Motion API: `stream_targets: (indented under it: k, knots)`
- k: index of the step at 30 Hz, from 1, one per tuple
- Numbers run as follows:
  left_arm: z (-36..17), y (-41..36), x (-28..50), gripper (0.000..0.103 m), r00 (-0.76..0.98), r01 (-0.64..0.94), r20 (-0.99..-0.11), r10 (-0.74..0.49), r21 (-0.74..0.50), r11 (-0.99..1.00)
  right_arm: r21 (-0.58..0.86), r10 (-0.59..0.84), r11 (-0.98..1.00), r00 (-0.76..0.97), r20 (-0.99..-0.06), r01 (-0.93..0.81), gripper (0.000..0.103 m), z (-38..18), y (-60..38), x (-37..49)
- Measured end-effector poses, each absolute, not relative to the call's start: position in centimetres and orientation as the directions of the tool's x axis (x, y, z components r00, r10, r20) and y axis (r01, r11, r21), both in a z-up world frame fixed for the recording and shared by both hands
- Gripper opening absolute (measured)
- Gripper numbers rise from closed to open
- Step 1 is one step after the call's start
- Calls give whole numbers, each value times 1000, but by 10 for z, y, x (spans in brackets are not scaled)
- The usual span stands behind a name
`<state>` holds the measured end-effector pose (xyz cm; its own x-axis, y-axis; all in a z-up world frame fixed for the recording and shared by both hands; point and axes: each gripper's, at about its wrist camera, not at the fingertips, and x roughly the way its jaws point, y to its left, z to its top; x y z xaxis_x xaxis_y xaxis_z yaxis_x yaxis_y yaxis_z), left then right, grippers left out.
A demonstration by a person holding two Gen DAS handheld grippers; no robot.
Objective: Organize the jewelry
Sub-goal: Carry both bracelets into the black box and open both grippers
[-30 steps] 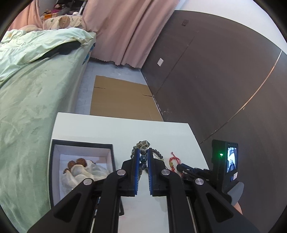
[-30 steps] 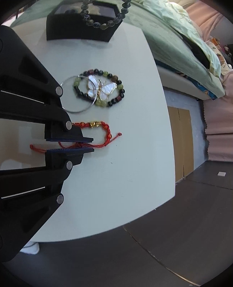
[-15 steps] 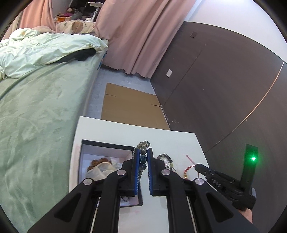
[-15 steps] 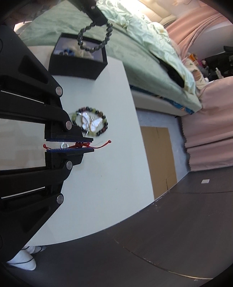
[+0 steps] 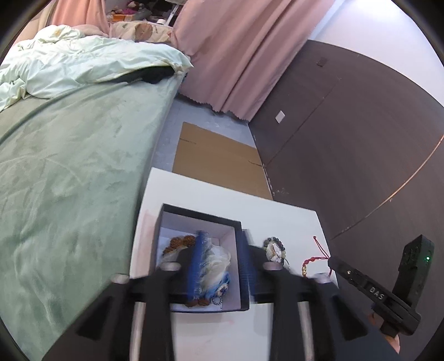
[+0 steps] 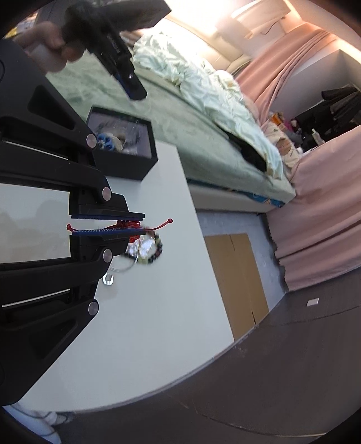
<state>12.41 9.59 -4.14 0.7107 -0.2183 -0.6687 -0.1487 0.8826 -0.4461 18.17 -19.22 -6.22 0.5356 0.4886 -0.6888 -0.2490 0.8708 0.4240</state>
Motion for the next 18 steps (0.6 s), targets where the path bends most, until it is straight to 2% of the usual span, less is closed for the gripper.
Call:
stream_targets:
  k: [1,8,18]
  knots:
    - [-39,97,121,56,725,-151,-658,-206,-444,883,433,498,865,536,-682,-253,7,-61,-191,181]
    - [-33,105,120,56,737,-174,-651,-183,-444,879,500,581,810,525,-622,-306,7,-49,-170,177]
    - [-20,116,115,84,776,-201,-617,-131,-439,876,588,704,707,469,-534,-392,7,-40,-133,169]
